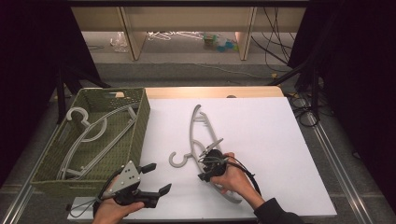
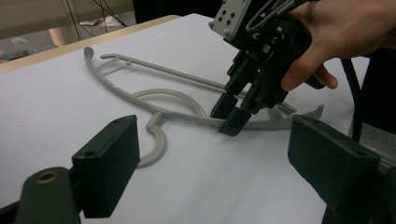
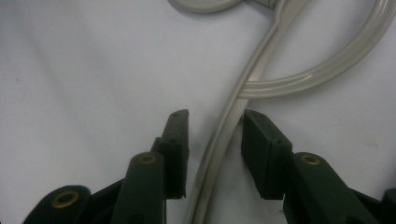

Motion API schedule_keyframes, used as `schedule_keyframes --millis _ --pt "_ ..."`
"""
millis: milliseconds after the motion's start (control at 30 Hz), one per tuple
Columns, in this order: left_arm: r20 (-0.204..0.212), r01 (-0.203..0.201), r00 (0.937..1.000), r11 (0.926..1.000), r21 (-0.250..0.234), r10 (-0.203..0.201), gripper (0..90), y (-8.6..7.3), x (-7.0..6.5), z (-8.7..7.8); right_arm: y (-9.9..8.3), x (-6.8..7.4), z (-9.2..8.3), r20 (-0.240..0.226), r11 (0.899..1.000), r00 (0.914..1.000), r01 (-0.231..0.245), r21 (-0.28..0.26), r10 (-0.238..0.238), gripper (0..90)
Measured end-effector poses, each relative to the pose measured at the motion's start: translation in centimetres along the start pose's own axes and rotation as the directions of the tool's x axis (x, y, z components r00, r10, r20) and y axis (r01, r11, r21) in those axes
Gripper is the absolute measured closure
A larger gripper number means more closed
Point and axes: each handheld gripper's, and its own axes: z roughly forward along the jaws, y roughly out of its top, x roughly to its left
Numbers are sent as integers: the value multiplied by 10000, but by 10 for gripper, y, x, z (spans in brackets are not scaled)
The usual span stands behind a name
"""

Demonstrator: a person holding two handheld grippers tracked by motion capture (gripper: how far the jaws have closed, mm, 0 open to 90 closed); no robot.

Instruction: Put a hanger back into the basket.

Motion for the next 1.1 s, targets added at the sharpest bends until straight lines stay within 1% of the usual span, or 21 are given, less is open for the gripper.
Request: schedule_keyframes --millis 33,100,133,167,233,267,300,333,567,667,733,833,900,1000,1033,1067,1100 --pt "2 -33 10000 9999 151 33 166 0 -1 0 1 1 1 155 10000 9999 55 64 -56 637" --pt "5 -72 10000 9998 159 71 166 -1 -1 0 1 1 1 178 10000 9998 56 69 -58 645" --pt "29 -44 10000 9999 122 43 166 0 -1 0 2 1 1 215 9998 9998 -61 167 57 666" --pt "39 -28 10000 9999 97 27 166 0 -1 0 2 1 1 226 9998 9997 -71 167 67 673" --pt "48 -104 9999 9998 149 104 167 0 -1 0 2 1 1 240 9999 9997 -54 140 51 677" --pt "66 -251 9997 9995 180 250 167 0 -1 0 2 1 1 260 9999 9996 -59 135 56 681" --pt "77 -296 9995 9994 168 295 166 0 0 0 3 1 1 297 9999 9996 -35 142 31 682" --pt "12 -85 10000 9998 168 85 167 0 -1 0 3 1 2 353 9999 9994 -7 147 2 682" --pt "97 -175 9998 9998 139 174 167 0 0 2 4 2 2 465 9997 9989 -65 231 55 713" --pt "40 -105 9999 9998 194 104 167 -1 -1 2 4 2 2 487 9996 9987 -135 232 123 722" --pt "97 -66 9999 9999 96 65 168 0 0 2 4 2 2 534 9994 9984 -223 247 209 727" --pt "4 -151 9999 9997 215 151 168 -1 0 2 4 1 2 483 9992 9984 -310 235 298 734" --pt "2 -107 9999 9998 196 107 169 0 0 2 5 0 2 489 9992 9983 -331 232 320 745" --pt "5 -250 9997 9993 273 250 169 0 1 1 5 -1 2 459 9986 9979 -459 244 448 759" --pt "5 -250 9997 9993 273 250 169 0 1 1 5 -2 2 473 9987 9979 -448 247 436 762" --pt "1 -141 9999 9996 239 141 169 0 1 1 5 -2 2 473 9987 9979 -448 247 436 762" --pt "-13 -128 9999 9998 177 128 169 0 1 2 5 -2 2 447 9984 9977 -519 240 508 766"
